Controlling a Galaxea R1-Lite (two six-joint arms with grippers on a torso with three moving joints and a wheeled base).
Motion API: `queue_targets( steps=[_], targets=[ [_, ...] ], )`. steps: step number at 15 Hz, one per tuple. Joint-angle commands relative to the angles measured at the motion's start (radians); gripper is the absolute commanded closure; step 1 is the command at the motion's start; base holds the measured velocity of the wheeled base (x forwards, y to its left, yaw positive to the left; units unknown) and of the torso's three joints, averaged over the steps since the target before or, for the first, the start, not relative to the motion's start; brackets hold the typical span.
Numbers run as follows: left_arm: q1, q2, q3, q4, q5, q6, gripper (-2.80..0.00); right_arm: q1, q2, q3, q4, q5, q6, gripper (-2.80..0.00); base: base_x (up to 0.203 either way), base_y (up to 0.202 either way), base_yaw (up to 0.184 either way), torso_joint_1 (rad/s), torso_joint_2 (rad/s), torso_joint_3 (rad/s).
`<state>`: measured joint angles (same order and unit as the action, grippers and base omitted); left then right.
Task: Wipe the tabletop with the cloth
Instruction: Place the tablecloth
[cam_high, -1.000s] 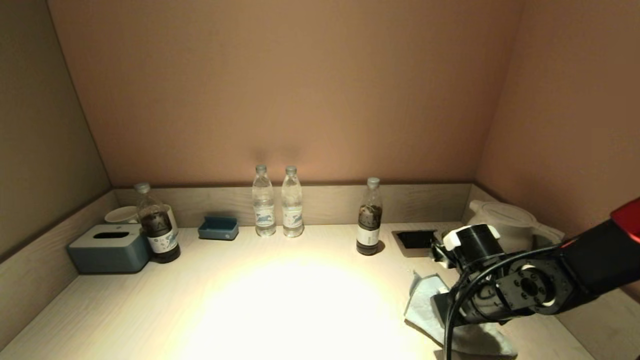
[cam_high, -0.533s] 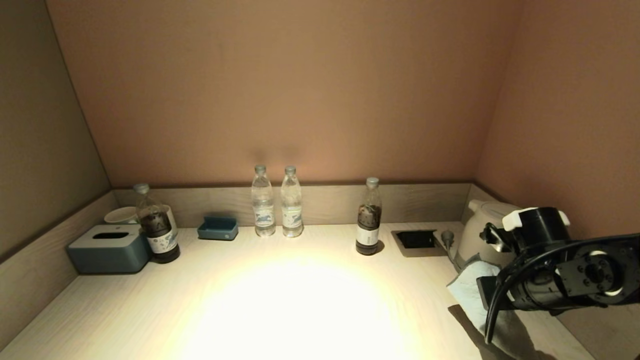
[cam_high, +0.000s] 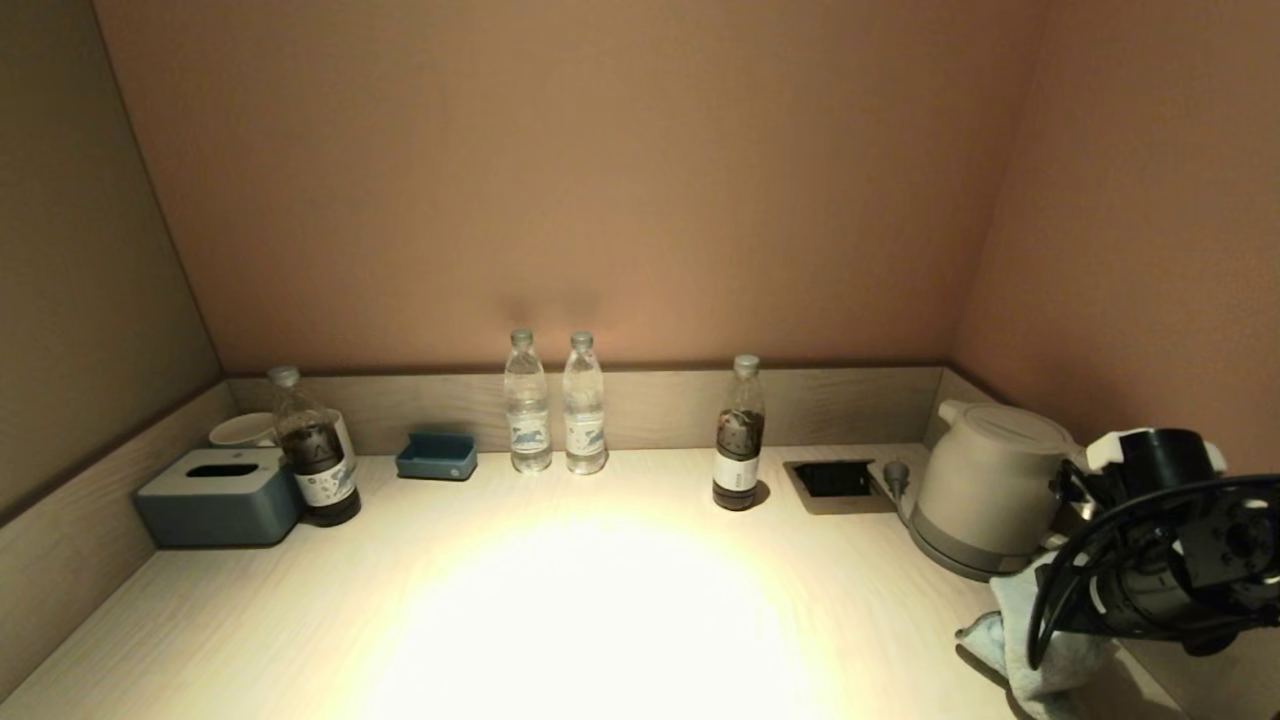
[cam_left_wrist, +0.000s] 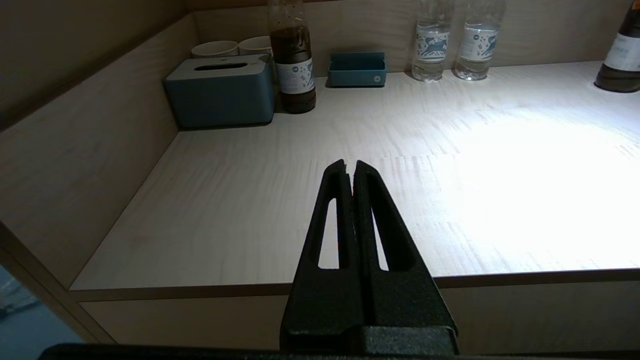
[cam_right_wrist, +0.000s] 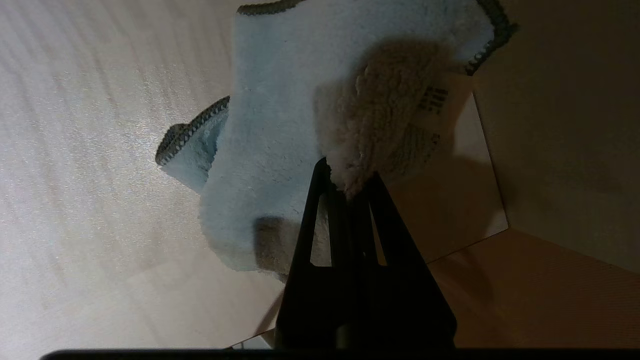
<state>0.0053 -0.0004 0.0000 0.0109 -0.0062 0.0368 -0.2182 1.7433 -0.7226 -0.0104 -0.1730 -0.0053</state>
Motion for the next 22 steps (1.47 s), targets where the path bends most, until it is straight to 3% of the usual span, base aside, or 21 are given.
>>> queue_targets(
  steps=[1,14,15,19,22],
  targets=[
    [0.001,0.0,0.0,0.0,0.0,0.0,0.0,-0.01,0.039,0.003,0.0,0.0,-0.002,0.0,0.0,0.0,0.0,0.0,0.0,0.0],
    [0.001,0.0,0.0,0.0,0.0,0.0,0.0,-0.033,0.194,-0.09,-0.01,-0.002,-0.01,0.0,0.0,0.0,0.0,0.0,0.0,0.0],
    [0.001,0.0,0.0,0.0,0.0,0.0,0.0,-0.033,0.194,-0.09,-0.01,-0.002,-0.012,-2.71,0.0,0.0,0.0,0.0,0.0,0.0],
    [0.001,0.0,0.0,0.0,0.0,0.0,0.0,-0.033,0.161,-0.087,-0.008,-0.002,-0.01,-2.8,0.0,0.0,0.0,0.0,0.0,0.0],
    [0.001,0.0,0.0,0.0,0.0,0.0,0.0,-0.032,-0.025,-0.077,-0.001,-0.001,-0.013,-2.8,0.0,0.0,0.0,0.0,0.0,0.0]
  ],
)
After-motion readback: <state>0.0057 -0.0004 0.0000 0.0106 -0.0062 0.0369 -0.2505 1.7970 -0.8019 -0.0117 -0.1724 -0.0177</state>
